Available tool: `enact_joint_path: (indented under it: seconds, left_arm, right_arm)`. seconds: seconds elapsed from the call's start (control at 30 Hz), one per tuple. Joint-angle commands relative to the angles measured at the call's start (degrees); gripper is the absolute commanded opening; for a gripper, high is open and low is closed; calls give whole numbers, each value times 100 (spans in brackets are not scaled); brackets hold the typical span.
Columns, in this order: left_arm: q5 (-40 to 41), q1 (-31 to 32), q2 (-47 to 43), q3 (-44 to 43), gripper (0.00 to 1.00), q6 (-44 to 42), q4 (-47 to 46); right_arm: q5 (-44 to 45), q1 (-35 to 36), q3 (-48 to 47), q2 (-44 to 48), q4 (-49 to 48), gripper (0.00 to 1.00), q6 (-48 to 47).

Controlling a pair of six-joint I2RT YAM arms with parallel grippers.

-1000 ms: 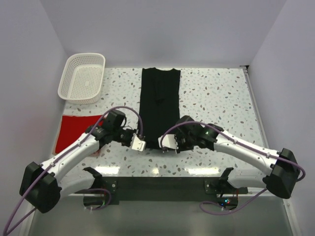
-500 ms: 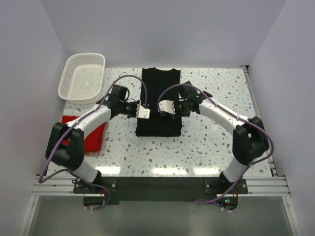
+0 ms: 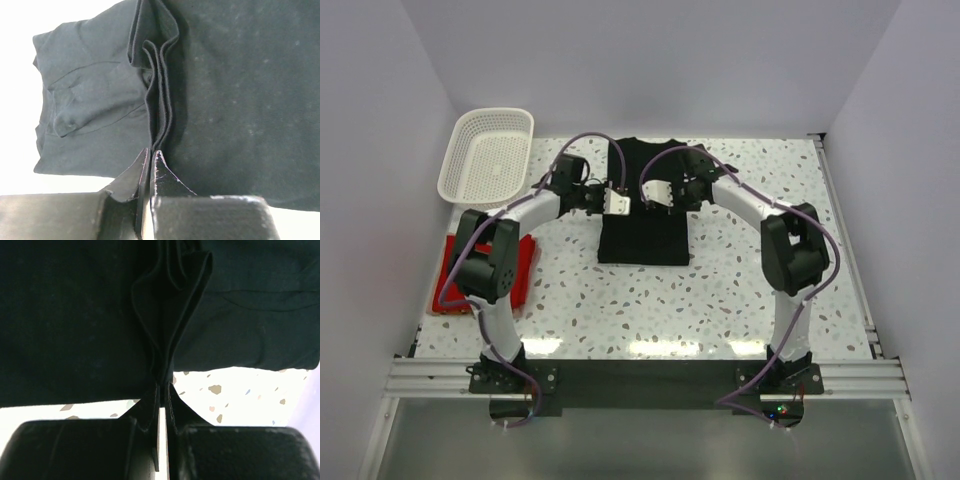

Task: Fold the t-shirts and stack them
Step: Fold the tshirt

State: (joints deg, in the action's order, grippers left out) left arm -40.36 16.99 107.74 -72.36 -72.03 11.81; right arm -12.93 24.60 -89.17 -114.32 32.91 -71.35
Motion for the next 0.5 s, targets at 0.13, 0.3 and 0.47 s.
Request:
enact_joint_path:
  seconds: [0.13,0.3,0.47]
  left_arm:
    - [124,-65,484,-253,0,92,-926]
    - [265,-65,677,-261,8,268,-1294]
    - [731,-170,634,-489,42,1576,-1657]
  right_arm:
    - [-87,-69,-391,-292,-399,0,-221]
    - [219,-69,-435,-529,-627,0,-152]
    - [528,-139,-979,-521,-540,27,279]
